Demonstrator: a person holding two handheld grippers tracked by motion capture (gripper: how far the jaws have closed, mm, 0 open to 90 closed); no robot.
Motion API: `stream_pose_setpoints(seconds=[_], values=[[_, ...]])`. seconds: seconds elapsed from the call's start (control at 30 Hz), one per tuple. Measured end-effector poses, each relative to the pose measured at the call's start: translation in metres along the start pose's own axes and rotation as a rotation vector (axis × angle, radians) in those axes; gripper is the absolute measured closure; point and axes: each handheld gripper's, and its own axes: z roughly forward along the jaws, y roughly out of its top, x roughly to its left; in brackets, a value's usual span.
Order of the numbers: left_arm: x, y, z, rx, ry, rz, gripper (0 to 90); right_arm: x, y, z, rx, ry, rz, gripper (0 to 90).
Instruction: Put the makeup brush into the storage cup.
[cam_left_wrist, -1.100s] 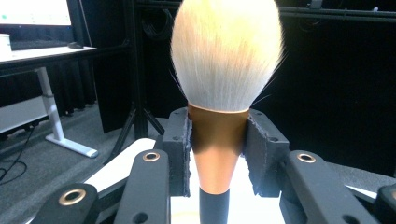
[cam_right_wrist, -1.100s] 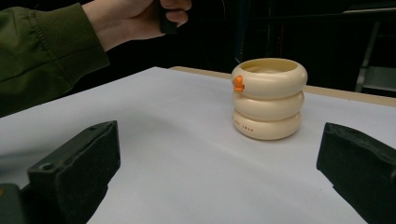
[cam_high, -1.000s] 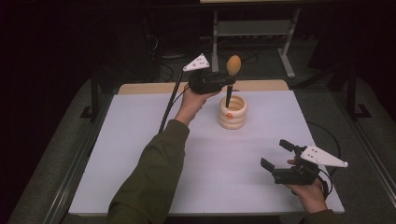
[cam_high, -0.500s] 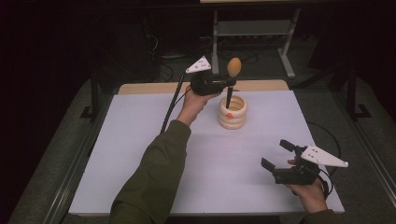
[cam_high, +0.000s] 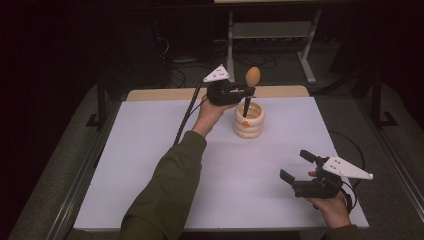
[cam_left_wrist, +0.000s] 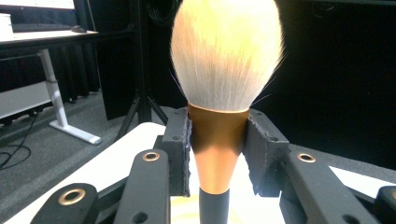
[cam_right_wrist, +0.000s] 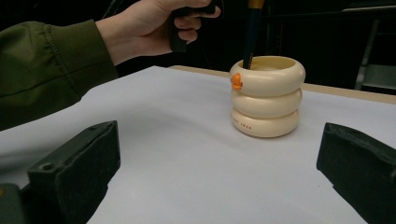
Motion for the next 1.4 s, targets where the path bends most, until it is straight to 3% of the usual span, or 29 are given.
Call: stream_pose_setpoints(seconds=[0.6, 0.63, 0.83, 1.0, 1.23, 1.4], values=[[0.003, -0.011, 0.000, 0.032, 0.012, -0.006, 63.3, 0.001, 0.000, 0.001, 0.001, 0.001, 0.002, 0.0], [0.004, -0.011, 0.000, 0.026, 0.014, -0.006, 61.9, 0.001, 0.000, 0.001, 0.001, 0.001, 0.002, 0.0], [0.003, -0.010, 0.000, 0.042, 0.052, 0.010, 32.8, 0.001, 0.000, 0.001, 0.001, 0.000, 0.002, 0.0], [0.003, -0.009, -0.001, 0.050, 0.063, 0.000, 25.8, 0.001, 0.000, 0.001, 0.003, 0.002, 0.002, 0.0], [0.003, -0.012, -0.004, 0.101, 0.069, -0.016, 16.2, 0.002, 0.000, 0.001, 0.001, 0.003, -0.001, 0.0], [0.001, -0.014, -0.007, 0.140, 0.051, -0.025, 9.9, 0.002, -0.001, 0.001, 0.005, 0.003, 0.000, 0.0]])
